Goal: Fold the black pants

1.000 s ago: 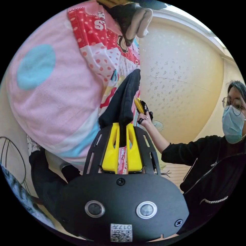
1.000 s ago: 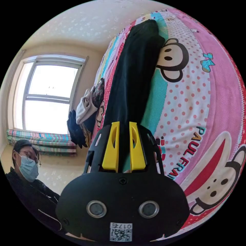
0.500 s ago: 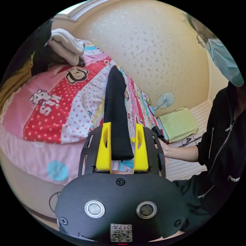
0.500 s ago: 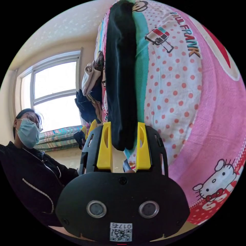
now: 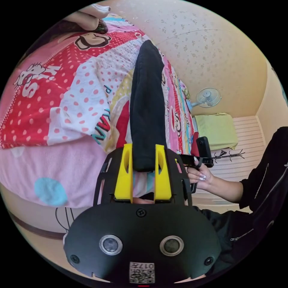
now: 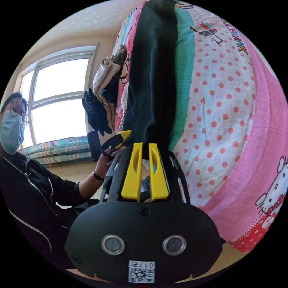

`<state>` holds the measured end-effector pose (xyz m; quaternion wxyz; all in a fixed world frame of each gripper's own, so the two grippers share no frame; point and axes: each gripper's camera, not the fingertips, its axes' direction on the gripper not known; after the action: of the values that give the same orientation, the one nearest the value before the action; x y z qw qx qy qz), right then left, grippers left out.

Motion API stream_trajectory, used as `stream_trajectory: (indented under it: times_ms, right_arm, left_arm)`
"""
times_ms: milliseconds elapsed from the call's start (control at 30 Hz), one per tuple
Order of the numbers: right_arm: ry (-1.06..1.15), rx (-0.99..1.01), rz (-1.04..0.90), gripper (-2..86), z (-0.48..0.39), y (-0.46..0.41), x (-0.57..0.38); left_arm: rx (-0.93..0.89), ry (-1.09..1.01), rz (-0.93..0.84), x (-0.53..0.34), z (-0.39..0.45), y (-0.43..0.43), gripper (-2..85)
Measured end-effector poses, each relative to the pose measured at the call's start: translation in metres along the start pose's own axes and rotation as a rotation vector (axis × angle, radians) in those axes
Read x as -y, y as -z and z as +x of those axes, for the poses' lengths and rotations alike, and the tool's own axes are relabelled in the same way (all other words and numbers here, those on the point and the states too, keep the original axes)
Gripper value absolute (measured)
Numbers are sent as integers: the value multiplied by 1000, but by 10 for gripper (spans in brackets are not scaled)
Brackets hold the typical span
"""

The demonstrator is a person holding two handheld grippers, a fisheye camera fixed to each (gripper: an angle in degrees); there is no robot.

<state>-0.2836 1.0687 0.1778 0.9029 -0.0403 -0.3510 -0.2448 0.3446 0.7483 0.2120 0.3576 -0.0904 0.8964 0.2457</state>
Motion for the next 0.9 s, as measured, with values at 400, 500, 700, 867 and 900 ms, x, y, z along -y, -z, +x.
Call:
stream_trajectory:
  times_ms: [400, 500, 700, 867, 900]
  right_arm:
    - [-69, 4, 97, 63, -14, 1, 14]
    - [-70, -72, 150, 71, -26, 9, 17]
    - [64, -563, -204, 68, -74, -57, 71]
    - [144, -788, -386, 67, -109, -111, 104]
    - [106, -785, -379, 67, -109, -114, 108]
  left_arm:
    - [43, -10, 23, 3, -15, -24, 92]
    - [78, -104, 48, 4, -1, -19, 97]
    - [352, -303, -111, 21, 36, -54, 101]
    - [428, -277, -182, 40, 40, -78, 110]
    - [420, -255, -192, 43, 36, -81, 111]
